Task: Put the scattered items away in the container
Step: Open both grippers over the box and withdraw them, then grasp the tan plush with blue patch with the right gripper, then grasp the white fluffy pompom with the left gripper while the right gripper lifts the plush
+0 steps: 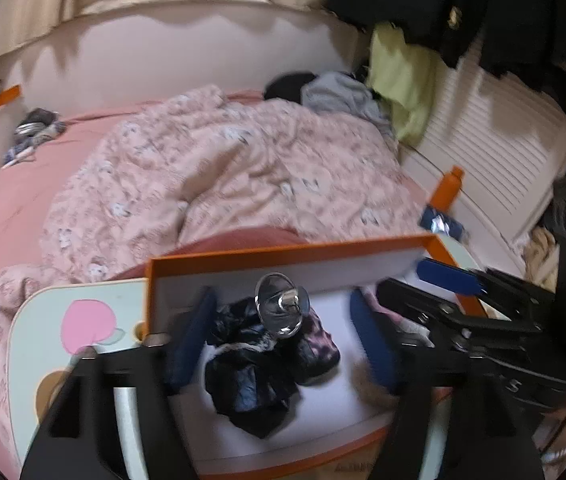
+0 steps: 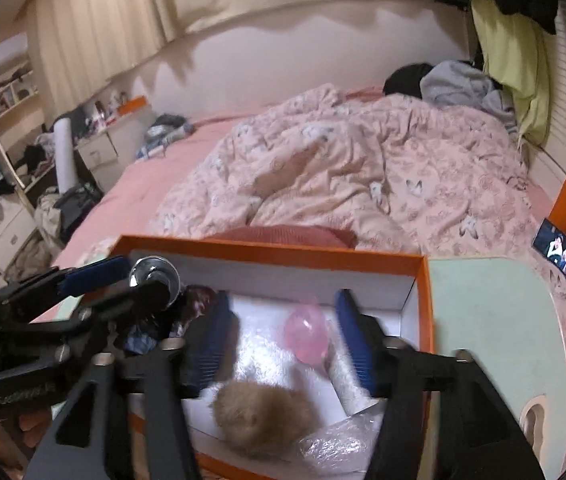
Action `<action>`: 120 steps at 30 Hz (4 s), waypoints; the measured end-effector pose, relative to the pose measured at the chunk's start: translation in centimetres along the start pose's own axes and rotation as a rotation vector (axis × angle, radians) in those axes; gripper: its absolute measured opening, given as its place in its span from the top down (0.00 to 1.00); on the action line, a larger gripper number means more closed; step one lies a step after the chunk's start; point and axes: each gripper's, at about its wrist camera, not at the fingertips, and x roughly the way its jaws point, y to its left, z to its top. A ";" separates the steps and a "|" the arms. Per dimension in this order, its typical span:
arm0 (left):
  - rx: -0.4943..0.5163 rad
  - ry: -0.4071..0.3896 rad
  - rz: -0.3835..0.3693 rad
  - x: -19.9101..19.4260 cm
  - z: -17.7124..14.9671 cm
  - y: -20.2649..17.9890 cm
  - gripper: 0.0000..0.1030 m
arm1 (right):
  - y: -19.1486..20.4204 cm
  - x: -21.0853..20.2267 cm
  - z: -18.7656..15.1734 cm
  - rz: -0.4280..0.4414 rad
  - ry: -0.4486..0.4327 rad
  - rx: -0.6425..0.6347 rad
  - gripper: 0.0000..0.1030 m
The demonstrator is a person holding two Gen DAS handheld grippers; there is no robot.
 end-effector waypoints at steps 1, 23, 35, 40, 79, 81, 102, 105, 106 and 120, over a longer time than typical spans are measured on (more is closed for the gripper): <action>0.007 -0.011 -0.008 -0.4 0.0 0.0 0.28 | 0.0 -0.2 0.1 0.005 -0.007 -0.004 0.40; -0.027 0.033 0.087 -7.6 -13.1 1.1 0.25 | 0.9 -6.1 -12.3 -0.080 0.096 -0.083 0.29; 0.028 0.109 0.223 -4.9 -14.2 1.5 0.11 | 1.7 -4.5 -13.8 -0.152 0.120 -0.150 0.06; 0.032 0.107 0.216 -4.8 -14.1 1.5 0.11 | 1.6 -4.5 -13.6 -0.148 0.118 -0.148 0.05; 0.021 0.099 0.213 -5.2 -14.3 0.9 0.11 | 5.4 -0.8 -9.9 0.156 0.163 -0.250 0.16; 0.021 0.099 0.212 -5.2 -14.4 0.9 0.11 | 5.6 -1.2 -10.3 0.165 0.155 -0.269 0.32; -0.032 0.006 0.043 -6.5 -12.8 1.5 0.11 | -0.7 -8.4 -12.2 0.204 -0.033 -0.051 0.77; 0.084 0.033 0.061 -5.6 -11.2 0.1 0.11 | -1.4 -8.3 -12.4 0.185 -0.027 -0.026 0.77; 0.113 0.035 0.070 -5.4 -10.8 -0.3 0.11 | -1.5 -8.3 -12.4 0.183 -0.025 -0.023 0.77; 0.183 0.145 -0.084 -1.4 -9.6 -2.3 0.75 | -2.0 -8.1 -12.7 0.184 -0.011 -0.005 0.77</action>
